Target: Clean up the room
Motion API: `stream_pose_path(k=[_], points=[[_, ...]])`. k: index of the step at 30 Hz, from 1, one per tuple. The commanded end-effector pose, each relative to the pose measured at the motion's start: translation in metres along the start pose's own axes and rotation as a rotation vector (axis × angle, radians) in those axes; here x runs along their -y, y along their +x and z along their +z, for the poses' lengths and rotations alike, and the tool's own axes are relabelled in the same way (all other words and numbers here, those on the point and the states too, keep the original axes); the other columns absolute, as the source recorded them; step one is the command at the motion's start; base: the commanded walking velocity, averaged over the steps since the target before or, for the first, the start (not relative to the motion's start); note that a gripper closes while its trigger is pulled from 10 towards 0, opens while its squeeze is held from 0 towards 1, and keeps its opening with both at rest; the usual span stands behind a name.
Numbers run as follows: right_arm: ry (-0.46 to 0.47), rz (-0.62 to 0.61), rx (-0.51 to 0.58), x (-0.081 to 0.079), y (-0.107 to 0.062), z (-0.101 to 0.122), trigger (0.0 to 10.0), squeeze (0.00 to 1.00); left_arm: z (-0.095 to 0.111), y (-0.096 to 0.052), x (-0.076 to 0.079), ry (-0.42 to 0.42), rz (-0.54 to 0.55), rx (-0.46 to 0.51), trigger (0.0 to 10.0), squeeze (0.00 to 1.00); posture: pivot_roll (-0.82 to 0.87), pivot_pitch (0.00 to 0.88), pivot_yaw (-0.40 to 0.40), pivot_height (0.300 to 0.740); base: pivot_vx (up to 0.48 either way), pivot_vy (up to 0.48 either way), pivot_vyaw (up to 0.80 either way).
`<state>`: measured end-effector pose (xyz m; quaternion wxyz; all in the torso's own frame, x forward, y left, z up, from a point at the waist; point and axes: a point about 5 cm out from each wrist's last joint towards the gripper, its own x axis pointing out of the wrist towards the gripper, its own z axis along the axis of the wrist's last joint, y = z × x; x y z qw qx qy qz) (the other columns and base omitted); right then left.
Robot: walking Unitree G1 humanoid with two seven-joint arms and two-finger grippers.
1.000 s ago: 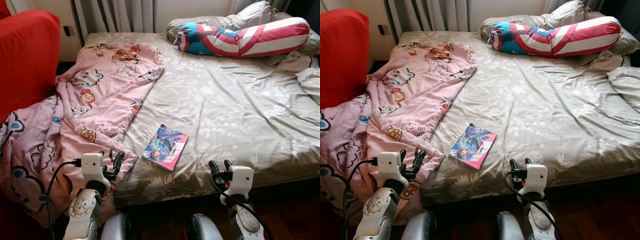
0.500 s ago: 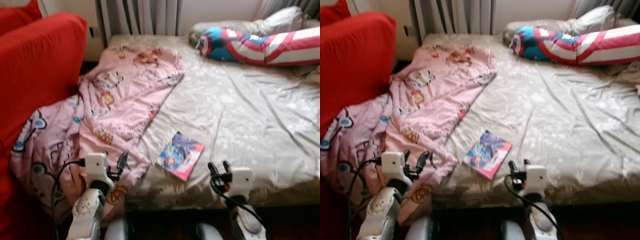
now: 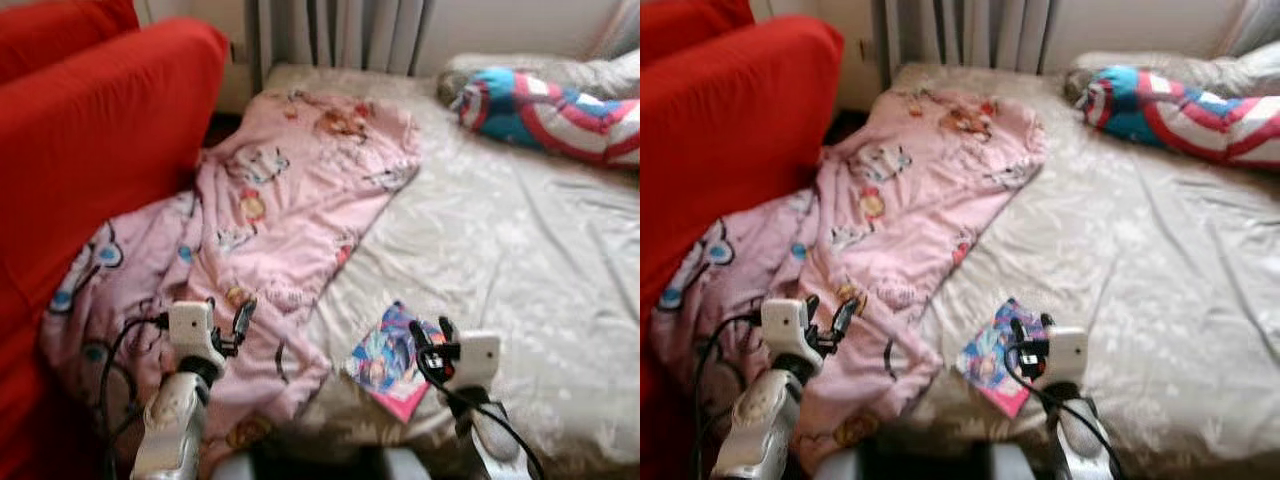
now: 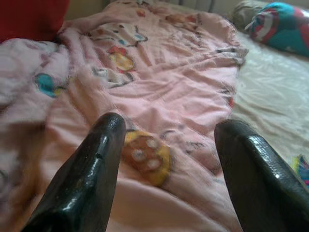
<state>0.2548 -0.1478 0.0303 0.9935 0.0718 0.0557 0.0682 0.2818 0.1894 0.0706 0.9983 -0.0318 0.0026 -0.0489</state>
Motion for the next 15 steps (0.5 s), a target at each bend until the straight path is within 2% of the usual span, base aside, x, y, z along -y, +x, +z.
stream_pose_path(k=[1,8,15], points=[[0.013,-0.010,-0.032,0.005,-0.003,-0.006,10.0,0.00,-0.002,-0.002,0.002,-0.015,-0.002,-0.003,10.0,0.00,-0.05,0.074,-0.045,0.616,0.000,0.000,0.00],[0.059,-0.061,-0.069,0.012,0.000,-0.013,10.0,0.00,-0.002,-0.002,0.003,-0.015,-0.010,-0.006,10.0,0.00,-0.05,0.078,-0.043,0.616,0.000,0.000,0.00],[0.034,-0.155,-0.056,0.025,0.003,-0.009,10.0,0.00,-0.003,-0.002,0.005,-0.008,-0.024,-0.011,10.0,0.00,-0.04,0.079,-0.042,0.616,0.000,0.000,0.00]])
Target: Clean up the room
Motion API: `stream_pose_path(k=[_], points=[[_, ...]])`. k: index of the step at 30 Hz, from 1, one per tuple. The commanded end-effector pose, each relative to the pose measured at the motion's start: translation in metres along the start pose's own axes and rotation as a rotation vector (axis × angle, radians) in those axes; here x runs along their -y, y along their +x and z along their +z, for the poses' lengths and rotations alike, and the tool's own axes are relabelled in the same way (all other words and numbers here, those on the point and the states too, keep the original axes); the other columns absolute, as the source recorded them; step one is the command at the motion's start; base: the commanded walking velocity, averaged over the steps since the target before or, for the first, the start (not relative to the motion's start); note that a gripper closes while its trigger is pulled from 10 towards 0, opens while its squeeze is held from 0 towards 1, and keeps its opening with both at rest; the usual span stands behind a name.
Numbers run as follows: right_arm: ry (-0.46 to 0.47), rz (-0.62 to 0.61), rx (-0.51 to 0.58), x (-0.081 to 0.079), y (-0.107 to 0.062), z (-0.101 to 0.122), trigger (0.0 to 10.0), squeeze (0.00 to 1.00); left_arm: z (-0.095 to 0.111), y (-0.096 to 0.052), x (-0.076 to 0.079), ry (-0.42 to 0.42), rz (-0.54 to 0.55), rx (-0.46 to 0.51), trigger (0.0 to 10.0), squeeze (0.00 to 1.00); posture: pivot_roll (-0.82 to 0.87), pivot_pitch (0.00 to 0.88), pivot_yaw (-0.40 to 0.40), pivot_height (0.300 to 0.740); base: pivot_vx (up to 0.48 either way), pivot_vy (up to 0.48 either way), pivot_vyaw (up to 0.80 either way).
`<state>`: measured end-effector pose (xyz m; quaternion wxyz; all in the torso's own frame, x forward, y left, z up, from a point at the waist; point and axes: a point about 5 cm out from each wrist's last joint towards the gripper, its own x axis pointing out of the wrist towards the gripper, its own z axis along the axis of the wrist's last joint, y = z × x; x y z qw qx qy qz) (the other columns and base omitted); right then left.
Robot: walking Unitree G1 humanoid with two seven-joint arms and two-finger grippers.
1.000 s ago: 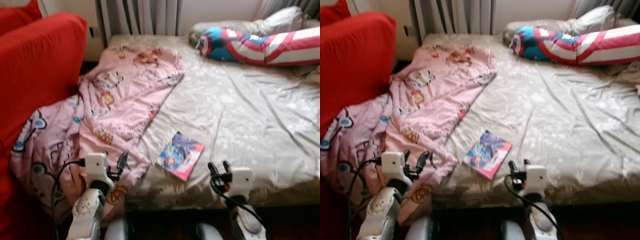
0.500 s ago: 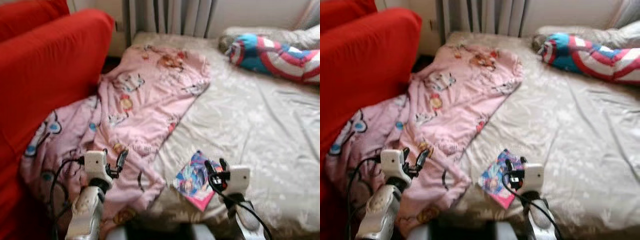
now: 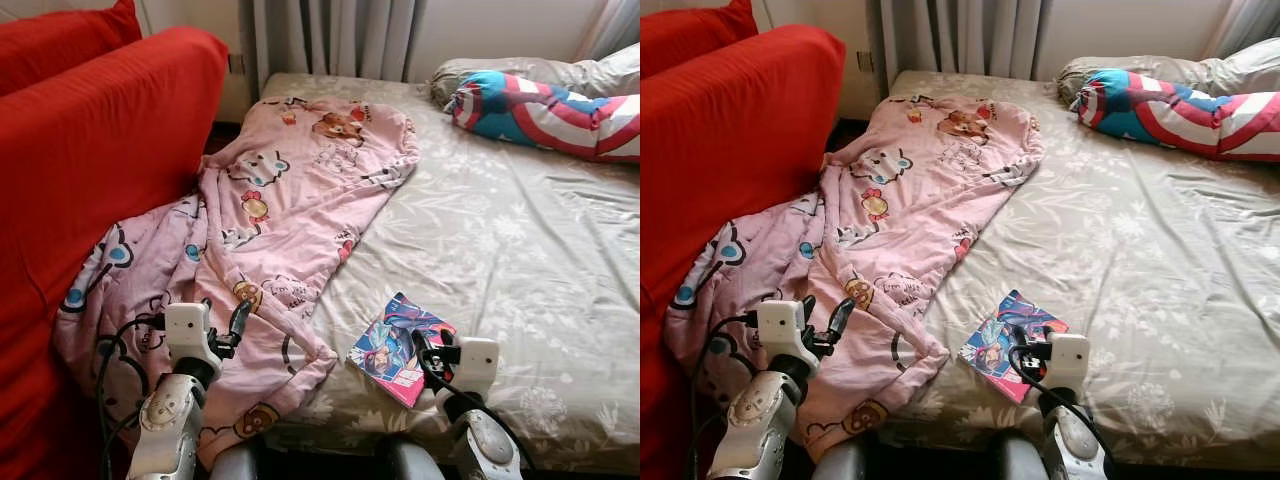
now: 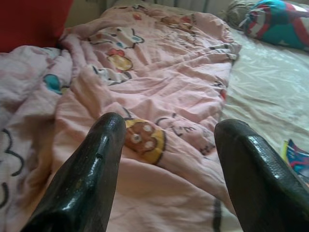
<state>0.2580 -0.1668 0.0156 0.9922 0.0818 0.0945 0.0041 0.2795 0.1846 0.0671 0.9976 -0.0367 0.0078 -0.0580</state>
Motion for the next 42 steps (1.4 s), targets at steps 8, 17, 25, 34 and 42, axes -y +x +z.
stream_pose_path(k=[8,17,25,34,42], points=[[0.003,-0.048,-0.005,0.005,0.005,0.001,10.0,0.00,0.000,-0.002,0.002,0.016,-0.018,-0.001,10.0,0.00,-0.04,0.079,-0.041,0.616,0.000,0.000,0.00],[0.000,-0.042,0.000,0.003,0.005,0.001,10.0,0.00,-0.001,-0.002,0.003,0.018,-0.020,-0.001,10.0,0.00,-0.04,0.070,-0.038,0.612,0.000,0.000,0.00],[0.000,-0.042,0.000,0.003,0.005,0.001,10.0,0.00,-0.001,-0.002,0.003,0.018,-0.020,-0.001,10.0,0.00,-0.04,0.070,-0.038,0.612,0.000,0.000,0.00],[0.000,-0.042,0.000,0.003,0.005,0.001,10.0,0.00,-0.001,-0.002,0.003,0.018,-0.020,-0.001,10.0,0.00,-0.04,0.070,-0.038,0.612,0.000,0.000,0.00],[0.014,-0.042,0.001,0.000,0.014,0.002,10.0,0.00,0.003,-0.002,0.002,0.043,-0.023,0.014,10.0,0.00,-0.03,0.093,-0.032,0.607,0.000,0.000,0.00]])
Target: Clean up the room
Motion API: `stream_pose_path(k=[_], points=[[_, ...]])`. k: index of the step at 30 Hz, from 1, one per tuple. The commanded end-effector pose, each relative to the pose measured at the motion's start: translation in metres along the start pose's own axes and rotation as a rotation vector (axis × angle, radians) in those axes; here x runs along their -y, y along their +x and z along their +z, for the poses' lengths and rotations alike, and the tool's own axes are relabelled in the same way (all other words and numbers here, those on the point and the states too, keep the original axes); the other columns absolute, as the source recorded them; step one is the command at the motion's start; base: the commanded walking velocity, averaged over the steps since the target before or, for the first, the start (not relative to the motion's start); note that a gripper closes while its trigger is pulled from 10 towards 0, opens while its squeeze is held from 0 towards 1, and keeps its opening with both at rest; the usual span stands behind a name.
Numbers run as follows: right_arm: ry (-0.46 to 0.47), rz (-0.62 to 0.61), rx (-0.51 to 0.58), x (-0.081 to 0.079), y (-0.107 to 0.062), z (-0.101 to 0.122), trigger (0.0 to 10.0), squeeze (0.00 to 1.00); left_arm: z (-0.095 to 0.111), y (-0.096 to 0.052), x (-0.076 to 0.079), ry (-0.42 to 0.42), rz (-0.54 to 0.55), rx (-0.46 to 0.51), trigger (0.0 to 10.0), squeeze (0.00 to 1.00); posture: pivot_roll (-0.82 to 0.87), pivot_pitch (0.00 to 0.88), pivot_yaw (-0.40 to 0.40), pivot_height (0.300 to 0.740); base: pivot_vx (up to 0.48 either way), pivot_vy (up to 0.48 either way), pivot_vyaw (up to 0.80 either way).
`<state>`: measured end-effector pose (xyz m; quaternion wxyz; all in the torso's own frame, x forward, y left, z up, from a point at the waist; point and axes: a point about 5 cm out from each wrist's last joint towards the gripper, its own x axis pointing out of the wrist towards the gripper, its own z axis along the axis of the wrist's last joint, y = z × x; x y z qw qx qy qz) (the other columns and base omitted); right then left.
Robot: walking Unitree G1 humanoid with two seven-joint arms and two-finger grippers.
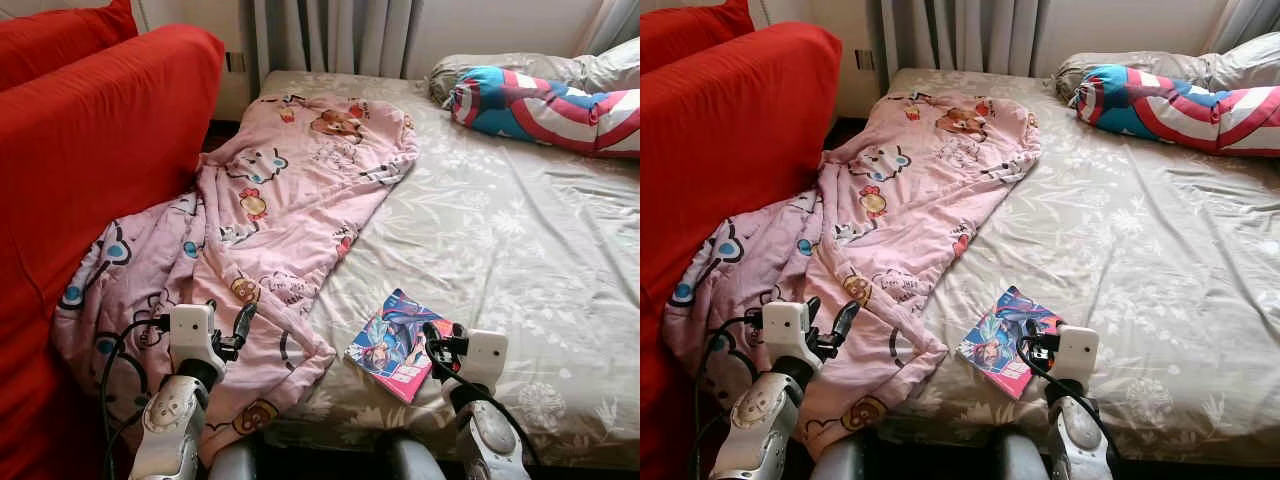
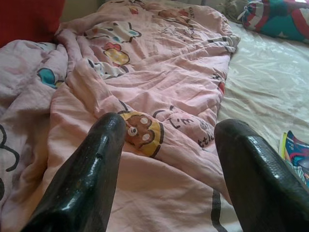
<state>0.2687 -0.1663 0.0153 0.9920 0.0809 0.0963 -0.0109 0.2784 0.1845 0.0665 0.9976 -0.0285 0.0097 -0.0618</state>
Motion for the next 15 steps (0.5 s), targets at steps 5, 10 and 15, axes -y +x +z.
stream_pose_path(k=[5,10,15], points=[[0.015,-0.006,0.022,-0.0025,0.0064,0.0049,10.0,0.00,0.0064,-0.0009,0.0003,0.038,-0.015,0.028,10.0,0.00,-0.03,0.092,-0.031,0.592,0.000,0.000,0.00],[0.016,-0.013,0.026,-0.0002,0.0051,0.0048,10.0,0.00,0.0060,-0.0011,0.0013,0.036,-0.017,0.027,10.0,0.00,-0.03,0.091,-0.033,0.592,0.000,0.000,0.00],[0.017,-0.010,0.028,-0.0007,0.0058,0.0043,10.0,0.00,0.0051,-0.0018,0.0021,0.048,-0.024,0.024,10.0,0.00,-0.03,0.091,-0.034,0.592,0.000,0.000,0.00]])
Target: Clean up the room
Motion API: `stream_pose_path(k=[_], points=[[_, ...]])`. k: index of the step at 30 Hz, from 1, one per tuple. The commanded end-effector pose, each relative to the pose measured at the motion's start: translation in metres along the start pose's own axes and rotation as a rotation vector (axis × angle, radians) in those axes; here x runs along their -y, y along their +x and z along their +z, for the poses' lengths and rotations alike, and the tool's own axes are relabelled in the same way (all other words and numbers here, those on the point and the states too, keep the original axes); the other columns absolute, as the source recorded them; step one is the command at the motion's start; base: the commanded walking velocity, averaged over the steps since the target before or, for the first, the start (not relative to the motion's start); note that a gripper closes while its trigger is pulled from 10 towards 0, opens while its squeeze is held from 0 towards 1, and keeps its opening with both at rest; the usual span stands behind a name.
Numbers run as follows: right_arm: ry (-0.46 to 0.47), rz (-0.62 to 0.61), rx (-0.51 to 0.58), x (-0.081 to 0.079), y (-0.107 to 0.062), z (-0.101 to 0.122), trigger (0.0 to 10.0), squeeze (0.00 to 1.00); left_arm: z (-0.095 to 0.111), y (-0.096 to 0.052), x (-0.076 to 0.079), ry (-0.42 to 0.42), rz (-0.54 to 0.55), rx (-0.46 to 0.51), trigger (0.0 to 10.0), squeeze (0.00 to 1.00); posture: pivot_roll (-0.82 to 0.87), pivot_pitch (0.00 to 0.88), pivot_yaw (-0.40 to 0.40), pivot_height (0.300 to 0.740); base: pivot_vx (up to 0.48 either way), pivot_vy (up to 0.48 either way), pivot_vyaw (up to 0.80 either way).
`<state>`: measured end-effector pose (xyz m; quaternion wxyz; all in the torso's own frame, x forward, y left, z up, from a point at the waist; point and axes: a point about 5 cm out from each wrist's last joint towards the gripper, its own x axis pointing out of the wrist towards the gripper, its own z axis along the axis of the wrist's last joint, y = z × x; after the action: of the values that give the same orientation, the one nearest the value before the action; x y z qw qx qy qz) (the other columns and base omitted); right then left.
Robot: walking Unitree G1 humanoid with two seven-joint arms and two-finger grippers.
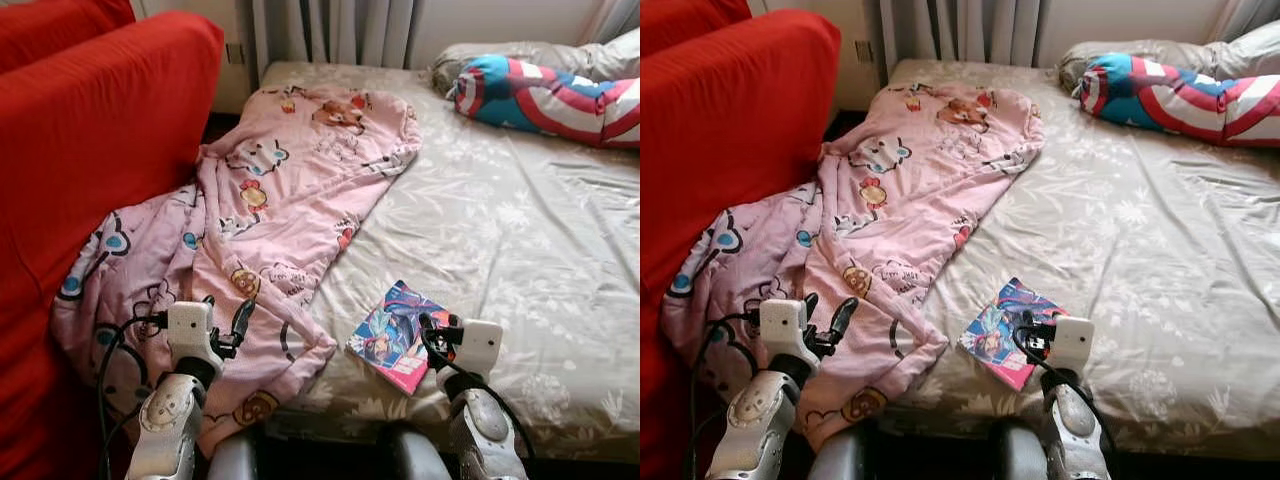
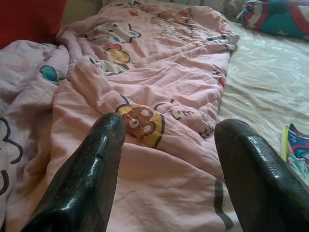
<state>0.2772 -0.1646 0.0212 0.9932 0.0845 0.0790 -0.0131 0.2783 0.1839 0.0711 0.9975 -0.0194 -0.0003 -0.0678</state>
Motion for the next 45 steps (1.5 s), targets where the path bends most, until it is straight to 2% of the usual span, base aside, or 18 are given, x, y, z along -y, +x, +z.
stream_pose_path(k=[1,7,14,15,21,27,30,34,38,45], points=[[0.009,-0.010,-0.007,0.002,-0.001,-0.003,10.0,0.00,0.001,-0.002,0.001,0.028,-0.012,0.006,10.0,0.00,-0.03,0.091,-0.034,0.592,0.000,0.000,0.00],[0.010,-0.010,-0.012,0.002,0.000,-0.004,10.0,0.00,0.001,-0.002,0.002,0.035,-0.016,0.006,10.0,0.00,-0.03,0.091,-0.035,0.592,0.000,0.000,0.00],[0.158,-0.051,-0.114,0.006,0.005,-0.016,10.0,0.00,0.004,-0.001,0.002,0.045,-0.022,0.011,10.0,0.00,-0.01,0.120,-0.027,0.592,0.000,0.000,0.00],[0.207,-0.075,-0.142,0.008,0.007,-0.019,10.0,0.00,0.004,-0.002,0.001,0.049,-0.023,0.010,10.0,0.00,0.00,0.126,-0.024,0.592,0.000,0.000,0.00],[0.326,-0.169,-0.173,0.014,0.019,-0.013,10.0,0.00,0.006,-0.007,-0.004,0.064,-0.022,0.007,10.0,0.00,0.03,0.147,-0.013,0.592,0.000,0.000,0.00],[0.282,-0.125,-0.157,0.005,0.027,-0.005,10.0,0.00,0.010,-0.007,-0.004,0.074,-0.030,0.015,10.0,0.00,0.04,0.168,-0.009,0.592,0.000,0.000,0.00],[0.228,-0.083,-0.164,-0.001,0.028,-0.005,10.0,0.00,0.012,-0.005,-0.002,0.073,-0.034,0.019,10.0,0.00,0.04,0.178,-0.007,0.592,0.000,0.000,0.00],[0.217,-0.075,-0.141,0.000,0.021,-0.011,10.0,0.00,0.014,-0.007,0.004,0.066,-0.049,0.021,10.0,0.00,0.03,0.200,-0.001,0.562,0.000,0.000,0.00],[0.230,-0.093,-0.138,0.004,0.016,-0.016,10.0,0.00,0.012,-0.012,0.005,0.063,-0.050,0.010,10.0,0.00,0.04,0.206,-0.002,0.562,0.000,0.000,0.00],[0.246,-0.074,-0.126,0.001,0.018,-0.014,10.0,0.00,0.009,-0.020,0.004,0.060,-0.041,-0.007,10.0,0.00,0.05,0.217,-0.006,0.562,0.000,0.000,0.00]])
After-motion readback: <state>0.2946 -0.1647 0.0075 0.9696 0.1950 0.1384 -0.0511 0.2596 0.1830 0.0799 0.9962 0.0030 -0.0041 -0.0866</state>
